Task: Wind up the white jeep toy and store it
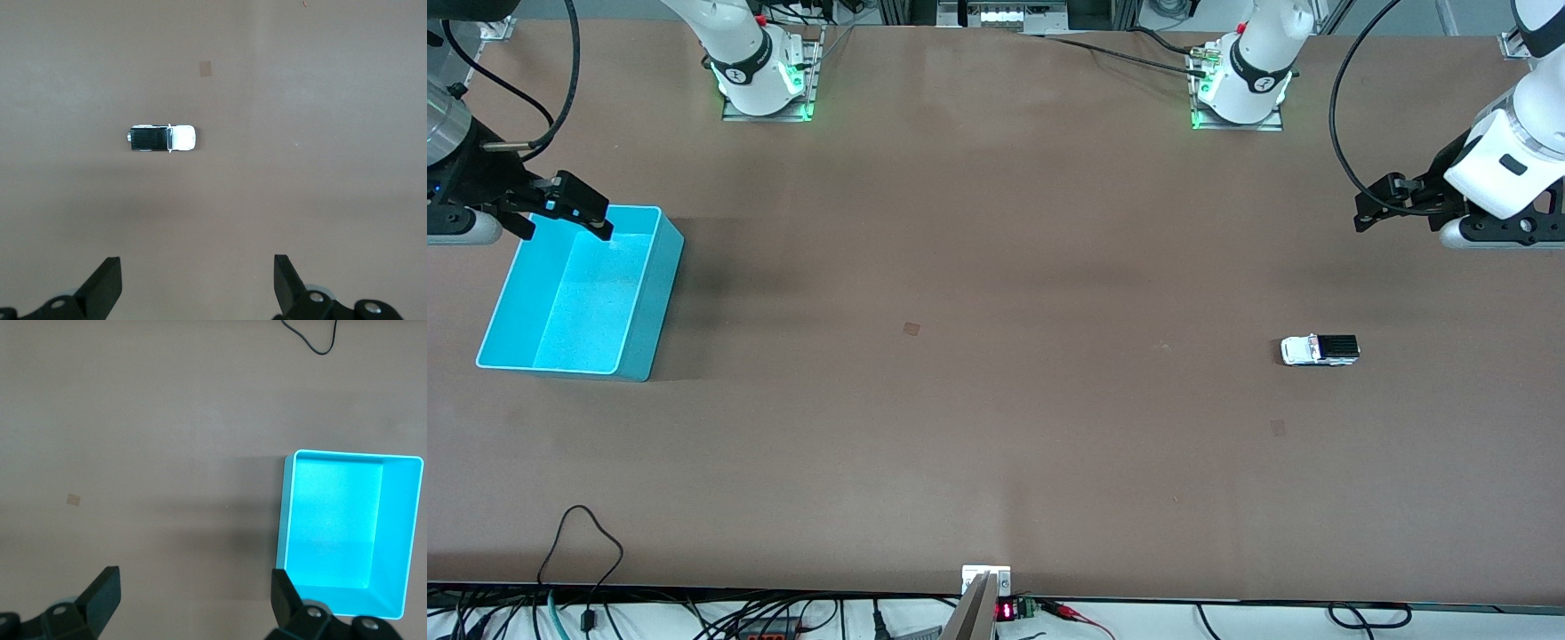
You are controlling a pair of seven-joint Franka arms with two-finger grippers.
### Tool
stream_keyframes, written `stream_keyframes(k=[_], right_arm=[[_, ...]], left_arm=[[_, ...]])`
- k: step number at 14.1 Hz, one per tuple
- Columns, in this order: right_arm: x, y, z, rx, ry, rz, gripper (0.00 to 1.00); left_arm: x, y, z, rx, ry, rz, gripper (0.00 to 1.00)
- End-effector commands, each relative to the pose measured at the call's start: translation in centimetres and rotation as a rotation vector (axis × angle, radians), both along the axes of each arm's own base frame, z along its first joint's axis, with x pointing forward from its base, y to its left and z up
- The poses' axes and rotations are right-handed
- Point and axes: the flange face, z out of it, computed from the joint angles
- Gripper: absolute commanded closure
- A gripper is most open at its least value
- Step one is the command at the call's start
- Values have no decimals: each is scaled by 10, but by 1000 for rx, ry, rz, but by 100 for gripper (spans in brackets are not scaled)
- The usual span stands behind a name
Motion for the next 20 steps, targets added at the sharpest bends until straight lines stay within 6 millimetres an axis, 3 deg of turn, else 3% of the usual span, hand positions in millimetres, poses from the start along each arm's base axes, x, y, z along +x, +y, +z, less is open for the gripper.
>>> stream_keyframes(k=[1, 8, 11, 16, 20], right_arm=[[-3, 3, 7, -8, -3, 1, 0], [-3, 3, 8, -7, -9, -1, 0], [-3, 3, 7, -7, -7, -1, 0], [-3, 4, 7, -7, -7, 1, 0], [-3, 4, 7, -7, -7, 1, 0]], left_arm=[[-1, 0, -1, 0, 33, 11, 0], [-9, -12, -7, -1, 269, -37, 0], [-11, -21, -11, -14, 293, -214, 0], [5, -27, -45, -24, 273, -560, 0], [14, -32, -103, -20, 243, -810, 0]])
